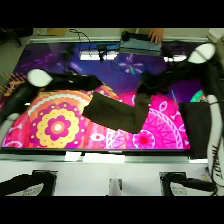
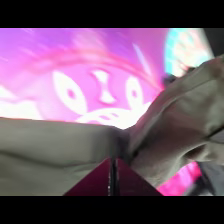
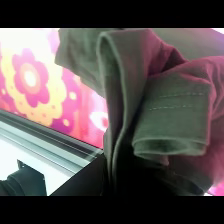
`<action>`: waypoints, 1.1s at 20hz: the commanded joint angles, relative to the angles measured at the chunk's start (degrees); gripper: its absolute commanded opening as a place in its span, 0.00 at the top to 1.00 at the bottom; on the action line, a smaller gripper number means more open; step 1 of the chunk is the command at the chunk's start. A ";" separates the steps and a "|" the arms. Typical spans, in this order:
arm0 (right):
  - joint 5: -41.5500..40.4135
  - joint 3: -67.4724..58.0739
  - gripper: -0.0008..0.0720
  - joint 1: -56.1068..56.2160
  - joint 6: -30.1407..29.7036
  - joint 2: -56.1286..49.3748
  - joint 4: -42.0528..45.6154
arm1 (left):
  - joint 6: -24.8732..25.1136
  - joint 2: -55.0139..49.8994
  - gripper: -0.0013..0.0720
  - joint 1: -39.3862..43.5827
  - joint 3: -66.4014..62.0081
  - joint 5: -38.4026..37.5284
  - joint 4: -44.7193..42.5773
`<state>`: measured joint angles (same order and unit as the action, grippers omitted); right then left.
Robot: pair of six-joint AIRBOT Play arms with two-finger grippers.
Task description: Fold the shirts.
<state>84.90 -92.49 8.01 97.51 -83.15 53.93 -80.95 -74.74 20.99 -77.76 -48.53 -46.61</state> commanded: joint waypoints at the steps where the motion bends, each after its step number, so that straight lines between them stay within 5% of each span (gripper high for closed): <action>1: -11.13 0.00 0.95 9.09 0.00 -7.82 -4.31 | -7.04 14.91 0.93 -8.87 0.81 -4.09 -15.63; 7: -24.26 0.00 0.95 18.08 -0.02 -20.46 -21.22 | -8.52 26.86 0.93 -15.72 0.90 -8.35 -15.61; 8: -26.21 0.00 0.88 19.02 0.00 -21.77 -22.18 | -8.52 27.17 0.93 -15.72 0.98 -8.92 -15.58; 9: -28.09 0.00 0.54 19.58 0.02 -22.53 -22.40 | -8.55 27.23 0.93 -15.61 1.22 -9.44 -15.56; 10: -29.31 0.00 0.08 19.69 -0.04 -22.69 -22.08 | -8.52 27.21 0.93 -15.61 1.75 -9.68 -15.56; 14: -23.85 -0.02 0.09 16.79 -0.02 -19.80 -17.66 | -8.52 27.21 0.93 -15.61 4.83 -9.97 -15.54; 19: -0.28 0.02 0.10 9.68 -0.94 -12.74 12.39 | -8.28 27.12 0.93 -15.74 5.38 -10.05 -16.70; 22: 6.40 4.00 0.10 1.86 -2.60 -10.99 18.71 | -8.28 27.15 0.93 -15.72 5.38 -10.12 -16.87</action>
<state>81.62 -91.07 15.59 96.09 -96.31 61.63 -89.36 -47.66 5.34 -72.51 -58.50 -63.00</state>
